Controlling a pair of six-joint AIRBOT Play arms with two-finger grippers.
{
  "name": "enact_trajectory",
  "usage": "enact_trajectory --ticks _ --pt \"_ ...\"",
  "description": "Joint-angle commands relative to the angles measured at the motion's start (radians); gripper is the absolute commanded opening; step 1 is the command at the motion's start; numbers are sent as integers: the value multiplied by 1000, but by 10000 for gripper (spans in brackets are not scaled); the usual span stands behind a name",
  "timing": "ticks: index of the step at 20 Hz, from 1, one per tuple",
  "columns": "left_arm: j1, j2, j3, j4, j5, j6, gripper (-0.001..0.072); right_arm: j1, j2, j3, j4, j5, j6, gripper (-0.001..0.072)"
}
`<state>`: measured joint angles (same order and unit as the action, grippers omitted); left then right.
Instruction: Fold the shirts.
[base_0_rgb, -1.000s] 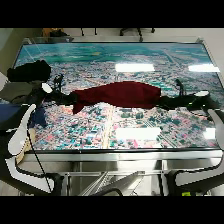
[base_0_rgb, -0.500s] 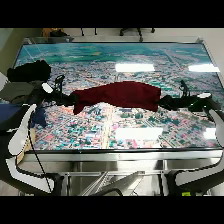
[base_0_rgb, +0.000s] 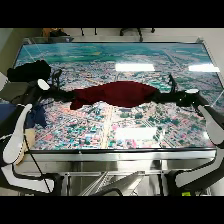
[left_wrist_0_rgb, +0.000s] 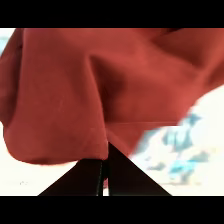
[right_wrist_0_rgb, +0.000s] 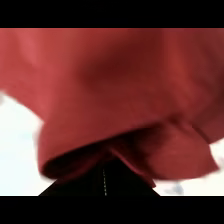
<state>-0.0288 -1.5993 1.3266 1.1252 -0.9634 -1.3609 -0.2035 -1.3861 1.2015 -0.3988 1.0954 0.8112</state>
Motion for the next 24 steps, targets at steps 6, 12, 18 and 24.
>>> enact_trajectory --ticks 6,12,18,24 --pt "3 469 526 2 -138 -2 11 -133 367 483 253 206 42 17" --pt "80 736 758 12 -159 -1 11 -313 702 625 146 121 37 17" --pt "106 846 271 -61 -196 -2 12 -344 640 436 212 330 111 18" --pt "-92 620 -301 -78 -147 23 12 -84 433 -98 4 307 62 18"
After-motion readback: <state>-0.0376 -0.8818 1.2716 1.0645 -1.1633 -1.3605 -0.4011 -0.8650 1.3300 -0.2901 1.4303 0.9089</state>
